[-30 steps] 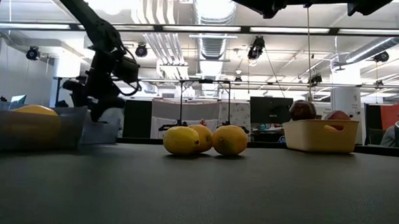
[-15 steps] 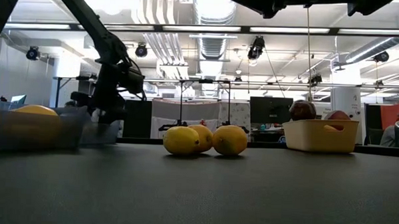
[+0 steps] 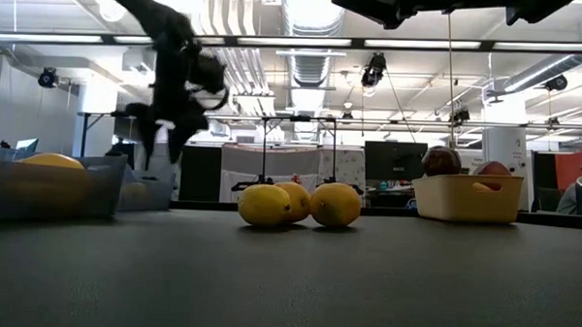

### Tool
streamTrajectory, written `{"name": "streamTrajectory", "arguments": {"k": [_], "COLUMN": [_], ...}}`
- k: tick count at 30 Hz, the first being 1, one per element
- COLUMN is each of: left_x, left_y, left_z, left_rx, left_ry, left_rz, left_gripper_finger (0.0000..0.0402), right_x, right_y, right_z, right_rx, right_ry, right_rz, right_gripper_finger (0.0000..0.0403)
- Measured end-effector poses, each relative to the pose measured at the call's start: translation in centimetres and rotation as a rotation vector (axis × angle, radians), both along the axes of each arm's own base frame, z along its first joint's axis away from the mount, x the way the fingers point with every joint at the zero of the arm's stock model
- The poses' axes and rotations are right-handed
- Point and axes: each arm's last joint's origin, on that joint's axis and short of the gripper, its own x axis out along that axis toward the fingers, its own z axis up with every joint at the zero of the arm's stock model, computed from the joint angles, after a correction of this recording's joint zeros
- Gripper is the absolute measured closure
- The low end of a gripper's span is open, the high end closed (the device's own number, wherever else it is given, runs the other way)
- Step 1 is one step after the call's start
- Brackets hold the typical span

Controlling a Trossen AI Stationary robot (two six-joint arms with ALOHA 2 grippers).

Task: Sort produce into baskets
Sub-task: Put the lemon into the top black bin

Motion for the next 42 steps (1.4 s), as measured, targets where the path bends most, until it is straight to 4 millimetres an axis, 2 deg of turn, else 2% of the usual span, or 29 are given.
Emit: {"name": "streamTrajectory", "arguments": {"k": [4,8,12,14,16,20,25,29,35,42], "left_x": [3.4,6.7,8.6,9.0,9.2,9.2,9.7,10.4,11.4,11.8], "left_y": [-4.7,-11.1,-17.7,-20.2,-21.9,-22.6,-22.3,-22.7,-22.8,-24.2], "left_z": [1.1,1.0,-0.8,-2.0,-3.4,-6.1,-7.5,-7.9,-10.0,-12.2], "left_rx": [0.083,0.15,0.096,0.095,0.119,0.177,0.256,0.248,0.214,0.126], "left_ry": [-0.094,-0.201,-0.399,-0.478,-0.533,-0.582,-0.604,-0.601,-0.581,-0.589], "left_rz": [-0.228,-0.559,-0.934,-1.02,-1.058,-1.045,-1.061,-1.109,-1.123,-1.098], "left_gripper_finger": [0.0072,0.0072,0.0072,0.0072,0.0072,0.0072,0.0072,0.0072,0.0072,0.0088], "right_x": [0.0,-0.1,-0.3,-0.4,-0.6,-0.8,-0.8,-0.8,-0.8,-0.8], "right_y": [0.0,0.9,2.3,2.9,3.3,3.5,3.5,3.5,3.3,3.2], "right_z": [0.0,-0.3,-0.4,-0.3,-0.2,0.0,-0.3,-0.4,-0.5,-0.6], "right_rx": [-0.014,-0.05,-0.091,-0.096,-0.093,-0.06,-0.034,-0.037,-0.049,-0.051], "right_ry": [0.002,0.03,0.044,0.039,0.034,0.03,0.053,0.069,0.076,0.092], "right_rz": [0.0,0.056,0.107,0.128,0.141,0.15,0.15,0.15,0.097,0.071], "right_gripper_finger": [0.0117,0.0117,0.0117,0.0117,0.0117,0.0117,0.0117,0.0117,0.0117,0.0117]}}
